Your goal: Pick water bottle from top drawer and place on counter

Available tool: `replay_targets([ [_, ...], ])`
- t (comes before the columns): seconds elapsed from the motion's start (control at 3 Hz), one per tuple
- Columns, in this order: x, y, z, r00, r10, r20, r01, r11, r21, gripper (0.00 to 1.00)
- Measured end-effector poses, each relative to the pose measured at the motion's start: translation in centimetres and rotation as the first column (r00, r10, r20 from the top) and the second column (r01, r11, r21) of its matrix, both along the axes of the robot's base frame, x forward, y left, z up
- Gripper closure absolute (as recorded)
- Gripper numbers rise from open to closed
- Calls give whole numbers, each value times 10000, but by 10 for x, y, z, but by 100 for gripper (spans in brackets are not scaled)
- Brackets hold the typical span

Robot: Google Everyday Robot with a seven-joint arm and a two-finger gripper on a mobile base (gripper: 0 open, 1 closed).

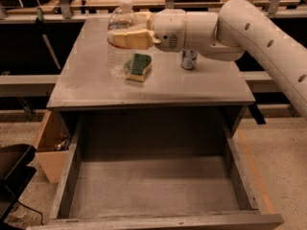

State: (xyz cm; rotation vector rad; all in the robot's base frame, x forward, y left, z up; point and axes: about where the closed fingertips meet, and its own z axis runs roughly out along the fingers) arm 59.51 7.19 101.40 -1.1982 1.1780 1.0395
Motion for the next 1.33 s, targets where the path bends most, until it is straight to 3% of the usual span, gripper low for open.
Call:
replay_targets([
  [0.33, 0, 0, -1, 10000, 12, -20, -12, 10000, -12, 100],
  [0.67, 10, 15, 0, 9995, 307, 75, -309, 9991, 301, 100],
  [1.0, 46, 50, -4, 9970, 765, 70, -769, 9917, 1028, 100],
  [1.33, 102, 103, -8, 9950, 845, -531, -762, 9868, 1429, 100],
])
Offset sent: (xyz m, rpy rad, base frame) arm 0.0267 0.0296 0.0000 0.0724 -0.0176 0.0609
